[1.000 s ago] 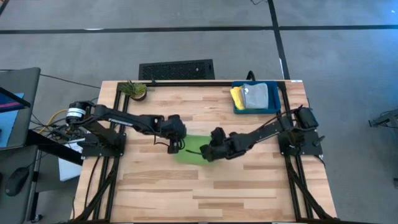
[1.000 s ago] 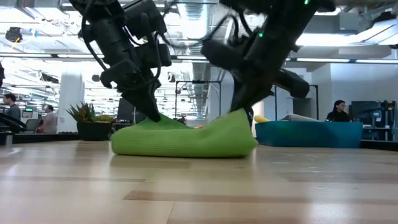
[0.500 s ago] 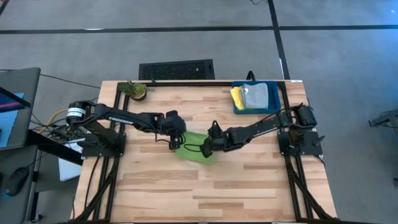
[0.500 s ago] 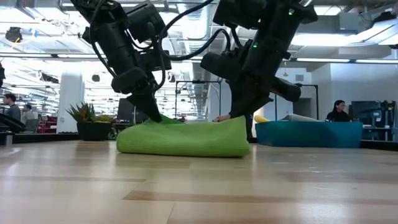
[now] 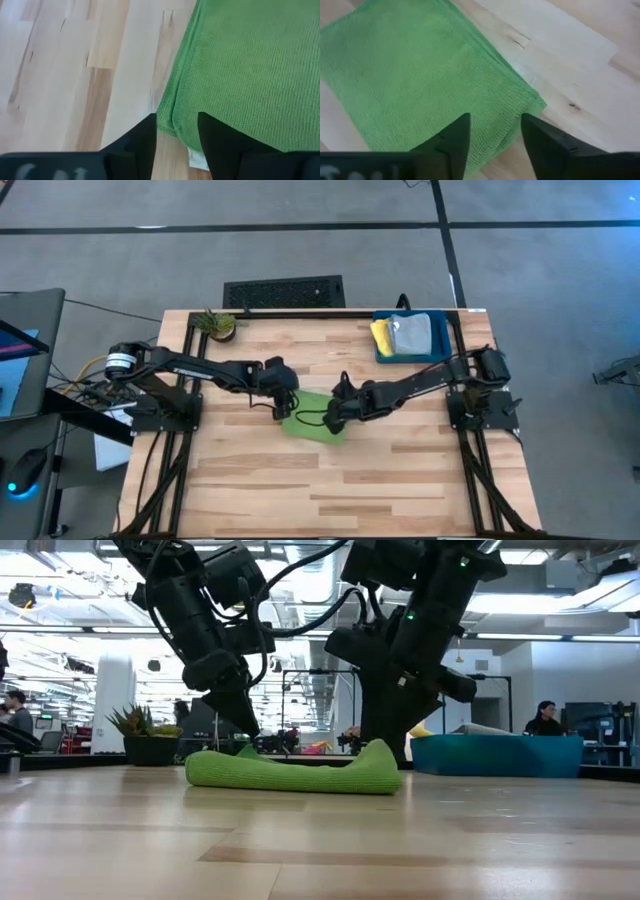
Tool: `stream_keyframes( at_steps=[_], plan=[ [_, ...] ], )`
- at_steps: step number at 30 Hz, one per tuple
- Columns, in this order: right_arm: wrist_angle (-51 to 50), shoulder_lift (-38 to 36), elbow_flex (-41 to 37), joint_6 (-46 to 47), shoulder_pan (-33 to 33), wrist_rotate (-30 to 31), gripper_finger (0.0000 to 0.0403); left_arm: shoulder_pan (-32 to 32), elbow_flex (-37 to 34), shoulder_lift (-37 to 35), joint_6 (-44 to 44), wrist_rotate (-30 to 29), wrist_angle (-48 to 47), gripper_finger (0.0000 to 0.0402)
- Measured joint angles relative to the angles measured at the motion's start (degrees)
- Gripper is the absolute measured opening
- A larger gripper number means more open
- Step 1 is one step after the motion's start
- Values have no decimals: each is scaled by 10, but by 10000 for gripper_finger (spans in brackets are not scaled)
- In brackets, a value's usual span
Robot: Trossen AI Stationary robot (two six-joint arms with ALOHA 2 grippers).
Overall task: Fold microfiber towels
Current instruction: Fold the green microfiber cloth, then stack the green microfiber cloth on top of the gray microfiber cloth in the blue bin
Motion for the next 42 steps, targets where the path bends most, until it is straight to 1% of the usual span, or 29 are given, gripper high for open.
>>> stream_keyframes(
  at_steps=[2,6,10,15,20,25,28,33,36,39,42],
  plan=[
    [-1,-8,0,-31,4,0,214,0,0,-8,-25,1,-3,144],
    [-1,-36,15,-159,40,20,234,-10,4,-53,-43,11,-24,152],
    [-3,-50,21,-312,96,35,234,-31,5,-117,-64,11,-57,153],
    [6,-35,11,-415,153,50,228,-77,5,-168,-95,4,-97,153],
    [52,4,8,-450,162,62,226,-125,5,-173,-123,-49,-120,153],
    [94,53,7,-476,159,62,225,-150,5,-173,-145,-73,-124,153],
    [122,74,8,-483,154,63,223,-156,5,-173,-147,-76,-124,153],
    [123,95,8,-496,141,69,223,-157,5,-173,-156,-74,-124,153],
    [108,95,8,-488,133,90,222,-157,5,-173,-161,-74,-124,153],
    [99,94,8,-484,123,129,219,-157,5,-173,-164,-74,-124,153],
    [97,94,8,-498,109,135,214,-157,5,-173,-164,-73,-124,153]
  ],
)
